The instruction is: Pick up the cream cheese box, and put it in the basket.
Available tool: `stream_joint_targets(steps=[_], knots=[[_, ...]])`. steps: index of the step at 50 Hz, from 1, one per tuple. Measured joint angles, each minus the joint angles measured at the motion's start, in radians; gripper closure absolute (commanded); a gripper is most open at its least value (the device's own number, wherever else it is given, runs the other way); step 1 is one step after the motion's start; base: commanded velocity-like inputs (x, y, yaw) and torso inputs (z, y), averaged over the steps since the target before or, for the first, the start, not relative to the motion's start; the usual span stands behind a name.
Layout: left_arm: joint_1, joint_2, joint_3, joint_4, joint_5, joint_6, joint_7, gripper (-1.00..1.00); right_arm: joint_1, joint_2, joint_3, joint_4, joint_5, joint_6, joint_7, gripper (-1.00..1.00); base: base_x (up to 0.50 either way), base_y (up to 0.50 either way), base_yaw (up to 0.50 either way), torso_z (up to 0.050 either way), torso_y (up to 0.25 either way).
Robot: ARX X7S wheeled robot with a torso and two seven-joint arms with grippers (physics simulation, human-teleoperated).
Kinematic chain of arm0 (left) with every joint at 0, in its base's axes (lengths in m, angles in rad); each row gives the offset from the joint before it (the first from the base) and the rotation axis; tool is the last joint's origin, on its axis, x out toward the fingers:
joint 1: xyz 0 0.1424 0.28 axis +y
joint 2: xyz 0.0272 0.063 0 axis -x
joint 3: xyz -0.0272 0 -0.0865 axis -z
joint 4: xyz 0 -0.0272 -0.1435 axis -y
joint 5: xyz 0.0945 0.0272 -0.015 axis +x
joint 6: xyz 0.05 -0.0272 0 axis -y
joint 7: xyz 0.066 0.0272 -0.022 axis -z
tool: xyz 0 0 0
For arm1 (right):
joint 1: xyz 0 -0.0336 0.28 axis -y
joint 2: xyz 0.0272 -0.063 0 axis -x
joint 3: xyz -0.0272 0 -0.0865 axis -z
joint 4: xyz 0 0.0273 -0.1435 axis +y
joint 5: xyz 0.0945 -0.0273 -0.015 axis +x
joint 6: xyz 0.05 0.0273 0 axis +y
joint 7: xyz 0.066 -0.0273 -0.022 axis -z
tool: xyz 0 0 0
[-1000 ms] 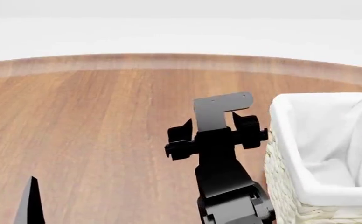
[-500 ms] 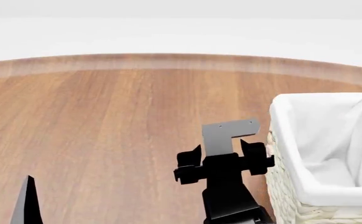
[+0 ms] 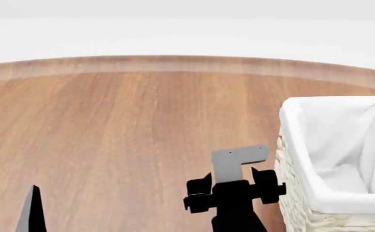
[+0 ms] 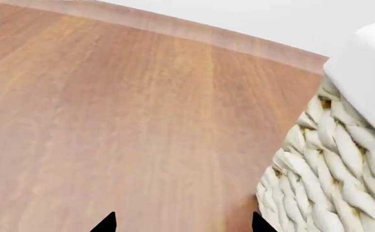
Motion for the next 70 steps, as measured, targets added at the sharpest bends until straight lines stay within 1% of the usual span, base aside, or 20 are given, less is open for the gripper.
stream_joint_targets(steps=[14, 28, 37, 42, 52, 53, 63, 70], knots=[[0.002, -0.006, 0.007, -0.002, 0.0, 0.01, 0.002, -1.0, -0.016, 0.0, 0.01, 0.0, -0.014, 0.005, -0.001, -1.0, 0.0, 0.0, 0.0, 0.0, -0.015], [0.004, -0.011, 0.014, -0.002, -0.001, 0.016, 0.001, -1.0, -0.033, 0.0, 0.041, 0.0, -0.045, 0.009, -0.005, -1.0, 0.0, 0.0, 0.0, 0.0, -0.202], [0.004, -0.014, 0.018, -0.003, -0.001, 0.021, 0.001, -1.0, -0.043, 0.0, 0.079, 0.0, -0.08, 0.015, -0.009, -1.0, 0.0, 0.0, 0.0, 0.0, -0.228], [0.005, -0.015, 0.019, -0.004, -0.001, 0.023, 0.0, -1.0, -0.044, -0.001, 0.112, -0.036, -0.122, 0.0, -0.025, -1.0, 0.01, 0.0, 0.0, 0.0, -0.213], [0.002, -0.016, 0.023, -0.008, -0.001, 0.027, -0.002, -1.0, -0.051, 0.001, 0.189, -0.047, -0.197, 0.0, -0.024, -1.0, 0.0, 0.0, 0.0, 0.0, -0.002], [0.002, -0.016, 0.023, -0.008, 0.0, 0.027, -0.002, -1.0, -0.052, 0.001, 0.195, -0.048, -0.202, 0.0, -0.025, 1.0, 0.0, 0.0, 0.0, 0.0, 0.0], [-0.001, -0.017, 0.026, -0.011, 0.002, 0.03, -0.006, -1.0, -0.056, -0.001, 0.236, -0.048, -0.239, 0.014, -0.03, 1.0, 0.0, 0.0, 0.0, 0.0, -0.001], [0.0, -0.018, 0.027, -0.012, 0.002, 0.033, -0.008, -1.0, -0.053, -0.001, 0.229, -0.042, -0.222, 0.01, -0.033, 1.0, 0.0, 0.0, 0.0, 0.0, -0.001]])
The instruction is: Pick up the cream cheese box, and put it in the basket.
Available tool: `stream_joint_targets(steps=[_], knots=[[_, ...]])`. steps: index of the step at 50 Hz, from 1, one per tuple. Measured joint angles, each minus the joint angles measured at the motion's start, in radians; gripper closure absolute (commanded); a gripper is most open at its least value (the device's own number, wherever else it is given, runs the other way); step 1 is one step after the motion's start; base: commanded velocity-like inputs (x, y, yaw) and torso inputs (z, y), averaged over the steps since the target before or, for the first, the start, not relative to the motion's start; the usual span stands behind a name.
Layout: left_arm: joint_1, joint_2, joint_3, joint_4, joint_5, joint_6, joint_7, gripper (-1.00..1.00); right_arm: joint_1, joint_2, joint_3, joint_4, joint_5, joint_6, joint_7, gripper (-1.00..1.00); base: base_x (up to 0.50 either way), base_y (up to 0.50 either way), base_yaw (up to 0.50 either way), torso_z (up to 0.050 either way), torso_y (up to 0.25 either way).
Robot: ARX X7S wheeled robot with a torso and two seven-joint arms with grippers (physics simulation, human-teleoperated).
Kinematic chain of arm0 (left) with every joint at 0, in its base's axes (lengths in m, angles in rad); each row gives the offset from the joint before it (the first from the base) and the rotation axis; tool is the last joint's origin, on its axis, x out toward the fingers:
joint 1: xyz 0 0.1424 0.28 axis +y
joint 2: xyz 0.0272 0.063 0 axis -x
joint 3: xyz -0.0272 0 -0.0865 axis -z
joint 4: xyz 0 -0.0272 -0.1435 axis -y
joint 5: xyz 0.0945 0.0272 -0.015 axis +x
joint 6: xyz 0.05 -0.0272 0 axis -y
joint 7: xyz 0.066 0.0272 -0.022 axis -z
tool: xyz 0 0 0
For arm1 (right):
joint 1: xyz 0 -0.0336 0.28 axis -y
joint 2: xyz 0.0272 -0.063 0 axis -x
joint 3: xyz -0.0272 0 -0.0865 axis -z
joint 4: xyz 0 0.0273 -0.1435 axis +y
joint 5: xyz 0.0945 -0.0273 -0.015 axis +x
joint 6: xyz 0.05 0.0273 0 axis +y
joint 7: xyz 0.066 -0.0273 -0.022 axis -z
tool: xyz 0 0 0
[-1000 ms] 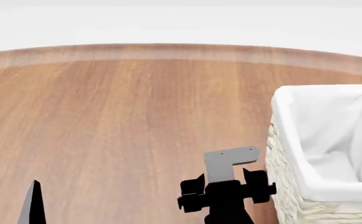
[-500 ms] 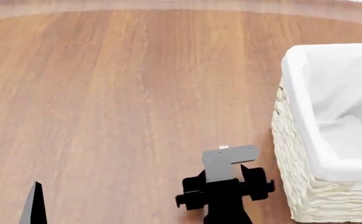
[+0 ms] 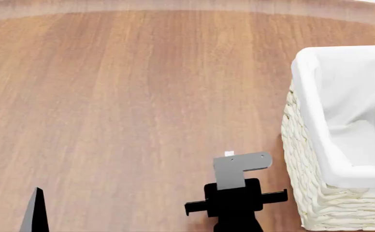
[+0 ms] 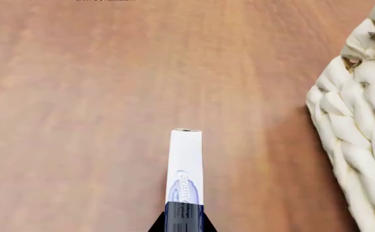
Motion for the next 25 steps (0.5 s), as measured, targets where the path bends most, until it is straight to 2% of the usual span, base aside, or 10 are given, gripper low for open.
stream_joint_targets(steps=[13, 25], knots=[[0.001, -0.004, 0.003, 0.0, -0.002, 0.003, -0.003, -1.0, 0.072, 0.011, -0.226, 0.002, 0.257, -0.045, 0.015, 1.0, 0.0, 0.0, 0.0, 0.0, 0.0], [-0.001, -0.007, 0.009, -0.005, -0.002, 0.006, -0.003, -1.0, 0.097, 0.156, -0.343, -0.448, 0.389, 0.097, 0.167, 1.0, 0.0, 0.0, 0.0, 0.0, 0.0]])
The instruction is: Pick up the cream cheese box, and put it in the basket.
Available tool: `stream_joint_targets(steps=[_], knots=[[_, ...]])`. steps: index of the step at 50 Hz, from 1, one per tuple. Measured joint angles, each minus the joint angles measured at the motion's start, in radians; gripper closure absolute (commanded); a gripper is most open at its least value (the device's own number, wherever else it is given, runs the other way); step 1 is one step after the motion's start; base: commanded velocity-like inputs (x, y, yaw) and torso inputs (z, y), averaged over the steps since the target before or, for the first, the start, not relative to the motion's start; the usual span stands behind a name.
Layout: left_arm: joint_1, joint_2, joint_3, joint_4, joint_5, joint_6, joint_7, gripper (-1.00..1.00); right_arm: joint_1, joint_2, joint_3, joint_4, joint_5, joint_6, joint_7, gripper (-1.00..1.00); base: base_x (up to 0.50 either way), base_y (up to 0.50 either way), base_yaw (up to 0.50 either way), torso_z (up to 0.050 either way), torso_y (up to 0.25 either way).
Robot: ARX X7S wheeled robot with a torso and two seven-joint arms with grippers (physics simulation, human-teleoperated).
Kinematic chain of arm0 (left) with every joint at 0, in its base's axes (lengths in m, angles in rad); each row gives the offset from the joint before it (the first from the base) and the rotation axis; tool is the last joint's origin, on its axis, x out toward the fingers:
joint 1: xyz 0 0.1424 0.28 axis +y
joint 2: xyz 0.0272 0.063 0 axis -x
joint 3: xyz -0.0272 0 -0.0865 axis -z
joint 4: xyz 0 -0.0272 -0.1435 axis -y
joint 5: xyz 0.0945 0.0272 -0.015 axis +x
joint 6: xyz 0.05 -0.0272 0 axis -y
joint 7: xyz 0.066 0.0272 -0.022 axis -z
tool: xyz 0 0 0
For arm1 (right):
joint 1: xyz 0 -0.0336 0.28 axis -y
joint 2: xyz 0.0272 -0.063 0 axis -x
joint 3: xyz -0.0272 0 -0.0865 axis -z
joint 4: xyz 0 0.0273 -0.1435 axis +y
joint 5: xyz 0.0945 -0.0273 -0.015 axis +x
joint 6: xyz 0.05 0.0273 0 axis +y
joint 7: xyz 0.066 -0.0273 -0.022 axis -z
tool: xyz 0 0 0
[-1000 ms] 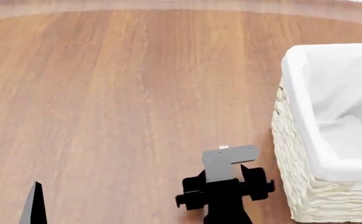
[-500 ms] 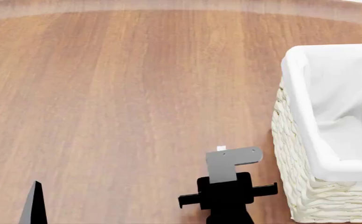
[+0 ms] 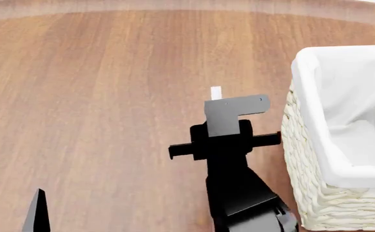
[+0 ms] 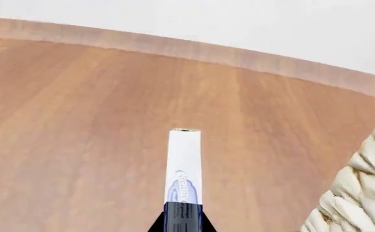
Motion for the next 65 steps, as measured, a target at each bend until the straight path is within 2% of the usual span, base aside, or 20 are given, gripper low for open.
stream_joint_targets(steps=[6, 13, 36, 51, 59, 65], knots=[[0.0, -0.002, 0.002, 0.0, -0.002, 0.0, 0.0, -1.0, 0.019, 0.084, -0.02, -0.272, 0.046, 0.087, 0.089, 1.0, 0.0, 0.0, 0.0, 0.0, 0.0], [0.0, -0.006, 0.004, -0.001, -0.005, -0.001, -0.001, -1.0, 0.045, 0.154, -0.029, -0.514, 0.089, 0.169, 0.169, 1.0, 0.0, 0.0, 0.0, 0.0, 0.234], [-0.002, -0.016, 0.009, 0.005, -0.007, -0.005, -0.008, -1.0, 0.171, 0.336, 0.052, -1.05, 0.236, 0.35, 0.353, 1.0, 0.0, 0.0, 0.0, 0.0, 0.234], [0.0, -0.02, 0.016, 0.012, 0.003, 0.002, -0.013, -1.0, 0.23, 0.495, 0.153, -1.096, 0.312, 0.392, 0.348, 1.0, 0.0, 0.0, 0.0, 0.0, 0.0], [0.0, -0.021, 0.015, 0.013, 0.001, 0.004, -0.017, -1.0, 0.248, 0.569, 0.168, -0.981, 0.305, 0.4, 0.26, 1.0, 0.0, 0.0, 0.0, 0.0, 0.0], [0.0, -0.022, 0.018, 0.013, 0.002, 0.005, -0.017, -1.0, 0.28, 0.574, 0.148, -0.804, 0.268, 0.406, 0.16, 1.0, 0.0, 0.0, 0.0, 0.0, 0.0]])
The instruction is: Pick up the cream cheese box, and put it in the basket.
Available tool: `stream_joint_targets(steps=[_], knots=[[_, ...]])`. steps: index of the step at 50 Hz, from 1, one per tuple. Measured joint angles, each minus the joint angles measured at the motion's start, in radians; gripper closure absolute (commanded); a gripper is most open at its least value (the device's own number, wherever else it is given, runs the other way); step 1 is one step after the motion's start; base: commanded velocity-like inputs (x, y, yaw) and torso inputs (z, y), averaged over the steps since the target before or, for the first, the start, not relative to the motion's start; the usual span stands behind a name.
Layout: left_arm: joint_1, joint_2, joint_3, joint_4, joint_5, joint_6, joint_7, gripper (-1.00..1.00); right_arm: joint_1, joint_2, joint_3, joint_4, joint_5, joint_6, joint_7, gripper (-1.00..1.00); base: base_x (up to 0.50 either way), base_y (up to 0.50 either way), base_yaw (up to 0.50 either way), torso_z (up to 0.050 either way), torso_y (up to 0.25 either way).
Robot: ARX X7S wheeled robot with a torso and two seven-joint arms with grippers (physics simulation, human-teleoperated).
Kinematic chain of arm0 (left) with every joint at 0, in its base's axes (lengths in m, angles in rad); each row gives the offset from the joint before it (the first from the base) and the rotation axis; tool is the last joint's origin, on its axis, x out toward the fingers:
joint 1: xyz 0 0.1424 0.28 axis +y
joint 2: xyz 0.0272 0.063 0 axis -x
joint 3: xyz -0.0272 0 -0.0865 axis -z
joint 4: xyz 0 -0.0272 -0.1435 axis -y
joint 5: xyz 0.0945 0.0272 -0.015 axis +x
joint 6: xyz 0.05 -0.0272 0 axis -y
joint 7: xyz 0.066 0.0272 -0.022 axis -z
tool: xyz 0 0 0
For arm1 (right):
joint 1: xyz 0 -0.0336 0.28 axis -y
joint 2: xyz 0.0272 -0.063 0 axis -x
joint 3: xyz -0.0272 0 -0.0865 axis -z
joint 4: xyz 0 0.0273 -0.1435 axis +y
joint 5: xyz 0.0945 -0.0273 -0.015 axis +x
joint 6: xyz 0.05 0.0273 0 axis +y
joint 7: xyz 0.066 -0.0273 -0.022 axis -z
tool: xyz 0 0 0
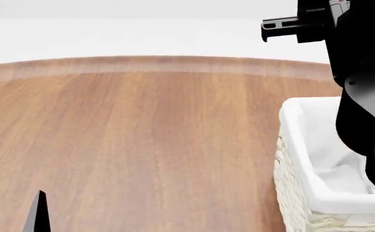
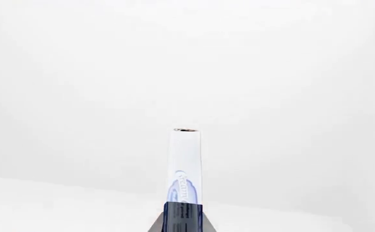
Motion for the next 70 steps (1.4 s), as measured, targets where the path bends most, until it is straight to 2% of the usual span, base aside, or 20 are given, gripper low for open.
stream_joint_targets(steps=[10, 26, 38, 52, 70], knots=[[-0.005, -0.006, -0.01, 0.0, -0.011, 0.0, -0.004, -1.0, 0.058, -0.04, -0.044, 0.329, -0.051, 0.02, -0.161, 1.0, 0.0, 0.0, 0.0, 0.0, 0.0], [-0.012, -0.011, -0.017, -0.004, -0.021, 0.001, -0.01, -1.0, 0.17, -0.114, -0.108, 0.699, -0.043, 0.216, -0.378, 1.0, 0.0, 0.0, 0.0, 0.0, 0.0], [-0.011, -0.015, -0.015, 0.002, -0.024, 0.0, -0.015, -1.0, 0.209, -0.146, -0.145, 0.839, -0.031, 0.342, -0.474, 1.0, 0.0, 0.0, 0.0, 0.0, 0.001], [-0.014, -0.018, -0.012, 0.001, -0.028, 0.0, -0.018, -1.0, 0.207, -0.187, -0.197, 0.965, -0.061, 0.385, -0.56, 1.0, 0.0, 0.0, 0.0, 0.0, 0.0], [-0.015, -0.021, -0.004, -0.001, -0.023, 0.002, -0.022, -1.0, 0.145, -0.146, -0.242, 0.888, -0.068, 0.421, -0.624, 1.0, 0.0, 0.0, 0.0, 0.0, 0.001]])
